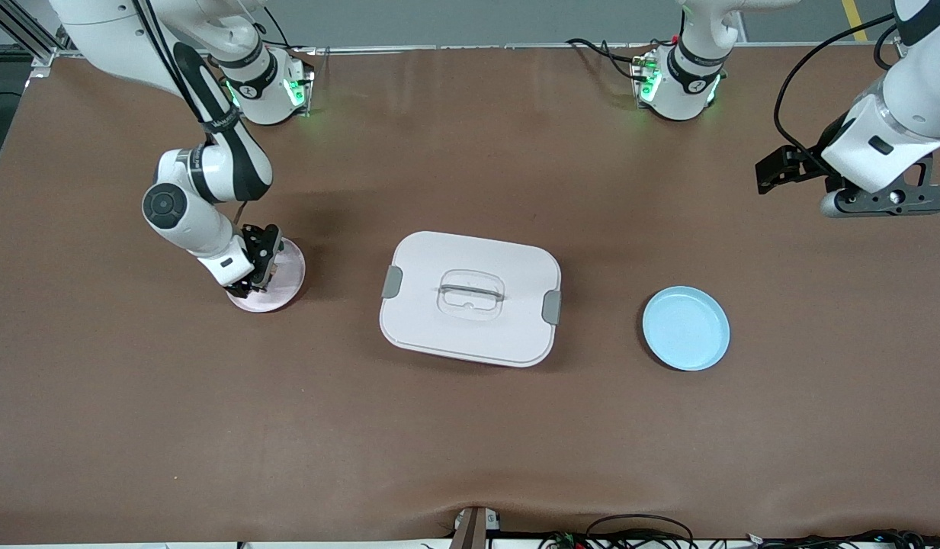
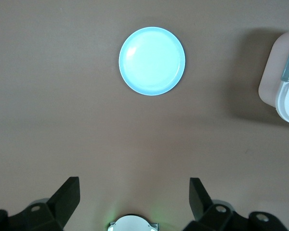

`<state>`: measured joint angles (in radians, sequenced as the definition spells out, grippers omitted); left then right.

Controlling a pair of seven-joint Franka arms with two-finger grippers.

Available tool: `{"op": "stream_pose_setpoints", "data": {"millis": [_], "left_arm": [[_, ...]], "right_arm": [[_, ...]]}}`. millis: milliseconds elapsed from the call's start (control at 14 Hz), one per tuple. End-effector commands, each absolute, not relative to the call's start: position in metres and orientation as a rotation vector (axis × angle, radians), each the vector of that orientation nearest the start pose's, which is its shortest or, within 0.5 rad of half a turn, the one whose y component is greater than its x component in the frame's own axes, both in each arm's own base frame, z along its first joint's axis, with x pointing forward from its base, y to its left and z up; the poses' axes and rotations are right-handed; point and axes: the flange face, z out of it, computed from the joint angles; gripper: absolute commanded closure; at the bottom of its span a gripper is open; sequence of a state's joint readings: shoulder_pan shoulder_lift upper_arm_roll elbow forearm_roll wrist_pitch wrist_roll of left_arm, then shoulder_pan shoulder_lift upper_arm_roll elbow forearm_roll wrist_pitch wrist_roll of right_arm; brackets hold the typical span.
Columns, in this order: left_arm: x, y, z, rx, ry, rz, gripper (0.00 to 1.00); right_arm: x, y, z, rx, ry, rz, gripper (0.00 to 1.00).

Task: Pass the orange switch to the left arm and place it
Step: 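Lower the right gripper around the orange switch while the left gripper shifts, then close the right gripper on the orange switch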

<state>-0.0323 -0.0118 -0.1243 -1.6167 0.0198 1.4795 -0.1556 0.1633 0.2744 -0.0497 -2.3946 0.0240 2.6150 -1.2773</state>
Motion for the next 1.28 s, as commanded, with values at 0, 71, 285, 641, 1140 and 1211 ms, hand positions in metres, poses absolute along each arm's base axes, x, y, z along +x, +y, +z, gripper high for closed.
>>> {"op": "stream_pose_setpoints", "data": {"millis": [0,71,285,641,1140,1211], "left_arm": [[0.53,-0.081,0.604,-3.094,0.006,0.166,0.0],[0.53,-0.082,0.604,-3.094,0.006,0.168,0.0],[0.53,-0.081,0.604,-3.094,0.006,0.168,0.0],[0.53,-0.081,0.604,-3.094,0.006,0.168,0.0],[0.531,-0.081,0.603,-3.093,0.004,0.17,0.0],[0.53,-0.081,0.602,-3.093,0.006,0.173,0.0]], "right_arm": [[0.49,0.056,0.199,-2.419,-1.952,0.072,0.0],[0.49,0.056,0.199,-2.419,-1.952,0.072,0.0],[0.489,0.057,0.198,-2.416,-1.953,0.076,0.0],[0.489,0.056,0.197,-2.416,-1.95,0.08,0.0],[0.487,0.055,0.188,-2.41,-1.945,0.101,0.0],[0.487,0.055,0.187,-2.411,-1.946,0.099,0.0]]}}
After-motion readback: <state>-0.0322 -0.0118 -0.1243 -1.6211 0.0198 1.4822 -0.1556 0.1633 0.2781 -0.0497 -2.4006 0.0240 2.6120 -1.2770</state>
